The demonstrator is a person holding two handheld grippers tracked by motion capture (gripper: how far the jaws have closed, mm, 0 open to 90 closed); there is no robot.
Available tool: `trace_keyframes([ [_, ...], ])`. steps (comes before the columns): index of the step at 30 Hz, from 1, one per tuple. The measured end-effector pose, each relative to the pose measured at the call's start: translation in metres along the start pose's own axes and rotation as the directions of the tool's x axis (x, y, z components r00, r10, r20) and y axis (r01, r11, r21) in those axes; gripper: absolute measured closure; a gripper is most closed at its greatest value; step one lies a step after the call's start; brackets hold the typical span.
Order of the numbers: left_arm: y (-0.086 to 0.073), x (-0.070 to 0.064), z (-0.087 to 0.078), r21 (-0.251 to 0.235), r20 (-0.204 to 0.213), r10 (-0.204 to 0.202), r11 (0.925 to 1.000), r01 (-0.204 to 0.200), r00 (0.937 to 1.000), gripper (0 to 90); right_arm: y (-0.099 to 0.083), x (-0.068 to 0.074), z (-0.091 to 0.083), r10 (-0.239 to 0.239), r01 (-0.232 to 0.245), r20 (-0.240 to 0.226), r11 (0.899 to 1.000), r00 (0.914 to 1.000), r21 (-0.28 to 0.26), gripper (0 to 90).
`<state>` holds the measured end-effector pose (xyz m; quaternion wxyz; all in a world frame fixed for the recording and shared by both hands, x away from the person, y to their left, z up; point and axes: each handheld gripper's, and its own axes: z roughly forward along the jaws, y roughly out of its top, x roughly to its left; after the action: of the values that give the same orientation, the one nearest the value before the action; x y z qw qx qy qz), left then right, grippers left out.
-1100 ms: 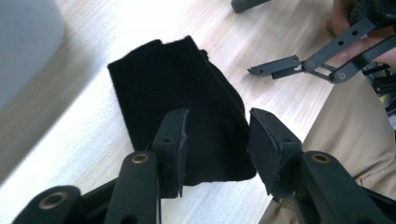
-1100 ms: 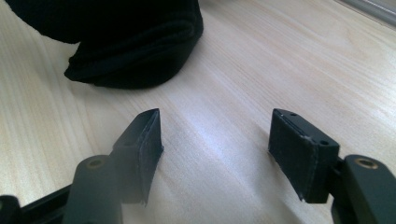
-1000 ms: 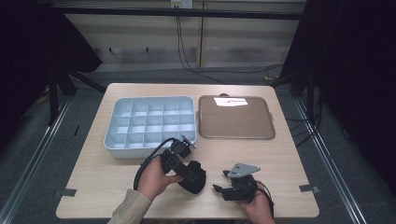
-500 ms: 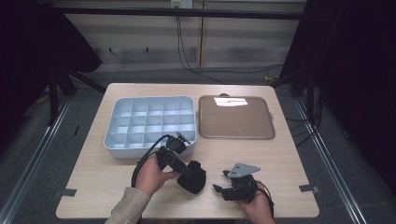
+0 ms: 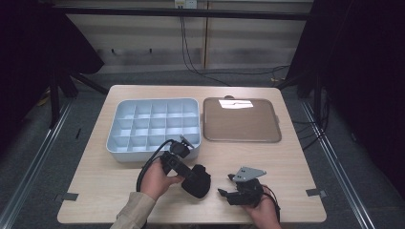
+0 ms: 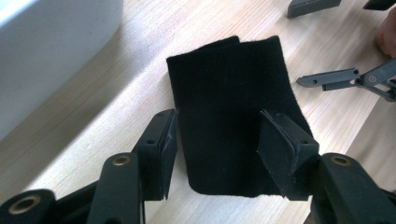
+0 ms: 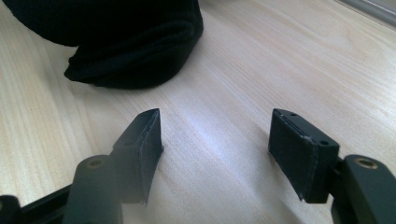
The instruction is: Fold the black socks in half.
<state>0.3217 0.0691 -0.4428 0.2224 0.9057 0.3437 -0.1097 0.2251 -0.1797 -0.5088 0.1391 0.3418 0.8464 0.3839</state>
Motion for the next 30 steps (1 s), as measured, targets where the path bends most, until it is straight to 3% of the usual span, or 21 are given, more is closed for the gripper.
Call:
trace_keyframes([
  [1, 0.0, -0.001, 0.001, -0.007, 0.003, -0.013, 0.9999, 0.013, 0.9999, 46.7, 0.0, 0.0, 0.0, 0.003, -0.003, 0.0, 1.0, 1.0, -0.001, 34.7],
  [10, 0.0, -0.002, 0.006, 0.004, 0.001, -0.008, 1.0, 0.008, 1.0, 45.6, 0.002, -0.002, -0.003, 0.021, -0.021, 0.008, 1.0, 0.9998, -0.003, 42.6],
  [15, 0.0, -0.003, 0.013, 0.016, 0.002, -0.013, 0.9998, 0.013, 0.9999, 44.9, 0.006, -0.002, -0.006, 0.037, -0.037, -0.024, 0.999, 0.9991, -0.032, 60.8],
  [17, 0.001, -0.003, 0.014, 0.017, 0.002, -0.007, 0.9998, 0.007, 1.0, 44.6, 0.009, 0.001, -0.006, 0.022, -0.023, -0.053, 0.999, 0.9984, -0.032, 70.6],
  [21, 0.002, -0.006, 0.018, 0.024, 0.006, -0.004, 0.9997, 0.004, 1.0, 43.4, 0.011, 0.005, -0.003, 0.003, -0.004, -0.08, 1.0, 0.9968, -0.021, 77.2],
  [26, 0.004, -0.008, 0.02, 0.026, 0.007, -0.002, 0.9997, 0.002, 1.0, 42.2, 0.013, 0.011, 0.002, -0.022, 0.021, -0.12, 1.0, 0.9925, -0.008, 83.1],
  [30, 0.004, -0.009, 0.022, 0.022, 0.012, -0.005, 0.9998, 0.005, 0.9999, 42.0, 0.013, 0.012, 0.004, -0.04, 0.04, -0.124, 0.999, 0.9914, -0.003, 85.1],
])
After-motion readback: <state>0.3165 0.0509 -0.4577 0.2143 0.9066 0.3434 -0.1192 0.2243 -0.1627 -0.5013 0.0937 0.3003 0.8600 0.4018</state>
